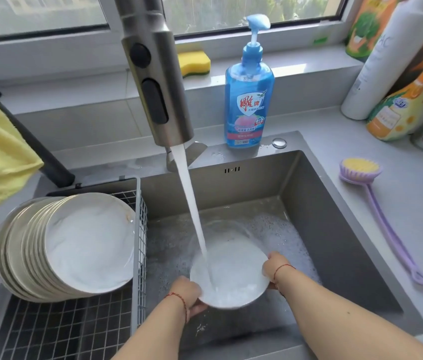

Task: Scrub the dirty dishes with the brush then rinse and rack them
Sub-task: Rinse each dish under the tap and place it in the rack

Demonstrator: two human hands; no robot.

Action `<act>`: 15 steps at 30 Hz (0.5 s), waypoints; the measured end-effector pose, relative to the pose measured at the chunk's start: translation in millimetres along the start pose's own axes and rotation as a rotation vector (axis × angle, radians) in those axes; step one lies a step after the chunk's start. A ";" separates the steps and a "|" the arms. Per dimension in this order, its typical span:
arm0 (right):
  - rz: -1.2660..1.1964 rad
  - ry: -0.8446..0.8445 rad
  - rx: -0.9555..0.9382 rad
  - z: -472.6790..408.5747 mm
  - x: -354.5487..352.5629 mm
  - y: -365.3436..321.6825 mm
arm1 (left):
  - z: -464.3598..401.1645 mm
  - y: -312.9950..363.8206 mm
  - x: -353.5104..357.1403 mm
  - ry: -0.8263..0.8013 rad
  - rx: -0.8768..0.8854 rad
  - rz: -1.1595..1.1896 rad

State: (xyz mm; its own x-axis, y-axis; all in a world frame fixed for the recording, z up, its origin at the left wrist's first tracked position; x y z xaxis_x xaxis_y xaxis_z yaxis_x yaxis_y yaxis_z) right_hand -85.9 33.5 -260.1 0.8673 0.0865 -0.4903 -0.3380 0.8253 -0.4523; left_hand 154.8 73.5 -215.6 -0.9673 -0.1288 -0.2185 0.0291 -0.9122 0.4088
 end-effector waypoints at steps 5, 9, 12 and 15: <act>-0.021 0.067 0.003 53.7 -31.3 -35.1 | 19.5 8.6 6.0 -0.067 -0.020 0.147; 0.012 0.068 -0.026 67.7 -50.1 -57.1 | 35.1 17.7 4.5 -0.096 -0.034 0.228; -0.046 -0.027 0.008 76.4 -62.1 -69.6 | 46.7 21.0 3.5 -0.159 -0.112 0.340; -0.083 -0.030 0.041 81.8 -75.2 -72.7 | 55.4 18.0 4.8 -0.230 -0.194 0.373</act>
State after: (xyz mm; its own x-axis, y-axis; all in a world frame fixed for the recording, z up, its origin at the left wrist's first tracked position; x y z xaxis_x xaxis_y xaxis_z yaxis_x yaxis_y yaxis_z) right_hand -96.6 12.6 -129.4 0.9024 0.0331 -0.4297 -0.2498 0.8526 -0.4591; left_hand 136.8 78.0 -160.1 -0.9120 -0.3916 0.1221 0.4100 -0.8787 0.2445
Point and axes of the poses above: each hand's wrist, its own z-axis away from the middle knuckle, its own x-axis out of the palm, y = z × x, the point moved 4 cm from there along -z, towards the middle knuckle, and after that the axes turned 6 degrees about y, right-handed, at the moved point
